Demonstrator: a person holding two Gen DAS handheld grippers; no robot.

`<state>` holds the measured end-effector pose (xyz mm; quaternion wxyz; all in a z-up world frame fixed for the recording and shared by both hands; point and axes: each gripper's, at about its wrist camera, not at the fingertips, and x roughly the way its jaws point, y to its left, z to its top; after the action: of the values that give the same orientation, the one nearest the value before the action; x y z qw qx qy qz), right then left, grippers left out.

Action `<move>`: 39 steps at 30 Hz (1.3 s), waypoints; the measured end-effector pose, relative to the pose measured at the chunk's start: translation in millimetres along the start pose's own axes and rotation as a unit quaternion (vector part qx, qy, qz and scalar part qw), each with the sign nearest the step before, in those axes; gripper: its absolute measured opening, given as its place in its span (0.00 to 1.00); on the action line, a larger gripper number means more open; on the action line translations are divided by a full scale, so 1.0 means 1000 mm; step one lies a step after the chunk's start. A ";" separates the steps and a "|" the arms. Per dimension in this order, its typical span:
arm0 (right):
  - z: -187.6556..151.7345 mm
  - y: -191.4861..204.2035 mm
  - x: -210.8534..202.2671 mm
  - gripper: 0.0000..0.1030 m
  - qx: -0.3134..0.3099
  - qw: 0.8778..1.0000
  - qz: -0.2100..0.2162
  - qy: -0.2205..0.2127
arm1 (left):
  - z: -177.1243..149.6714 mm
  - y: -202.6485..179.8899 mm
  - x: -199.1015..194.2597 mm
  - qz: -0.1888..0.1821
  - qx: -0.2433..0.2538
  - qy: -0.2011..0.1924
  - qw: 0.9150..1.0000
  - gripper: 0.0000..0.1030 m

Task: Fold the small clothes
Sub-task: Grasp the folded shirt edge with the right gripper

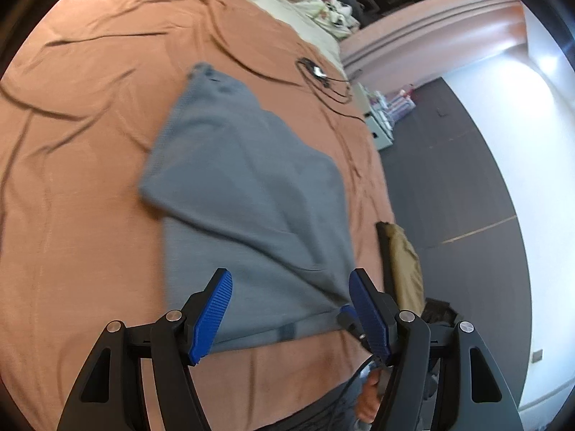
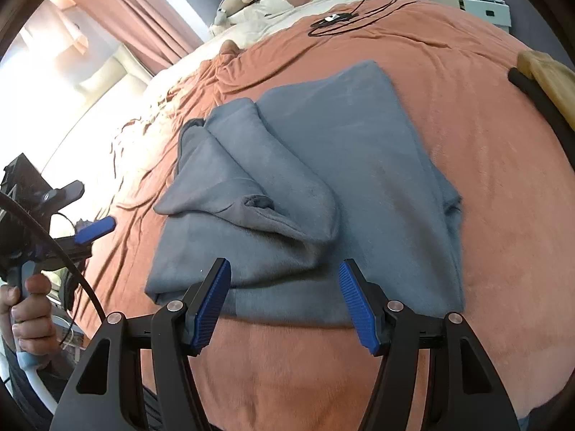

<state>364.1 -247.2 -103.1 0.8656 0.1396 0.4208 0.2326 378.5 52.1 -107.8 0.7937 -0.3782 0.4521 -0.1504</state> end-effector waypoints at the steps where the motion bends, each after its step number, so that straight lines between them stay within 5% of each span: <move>1: 0.002 0.001 0.004 0.59 -0.003 1.000 -0.003 0.004 | 0.000 0.005 -0.002 0.007 -0.003 -0.001 1.000 0.67; 11: 0.011 0.006 0.020 0.59 -0.014 0.999 -0.028 0.016 | -0.010 0.055 -0.004 0.042 -0.041 0.013 0.998 0.64; 19: 0.014 -0.003 0.016 0.59 -0.015 0.999 -0.033 0.013 | -0.018 0.068 0.014 0.048 -0.049 0.040 0.997 0.51; 30: 0.031 0.014 0.031 0.59 -0.094 0.993 -0.062 0.037 | -0.024 0.074 0.033 0.049 -0.057 0.060 0.995 0.51; 39: 0.061 -0.009 0.064 0.59 -0.024 0.995 0.003 0.096 | -0.034 0.072 0.049 0.044 -0.059 0.078 0.994 0.50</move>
<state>449.2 -223.8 -112.7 0.8236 0.0968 0.4958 0.2578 369.2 56.1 -200.9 0.7381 -0.3910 0.5370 -0.1182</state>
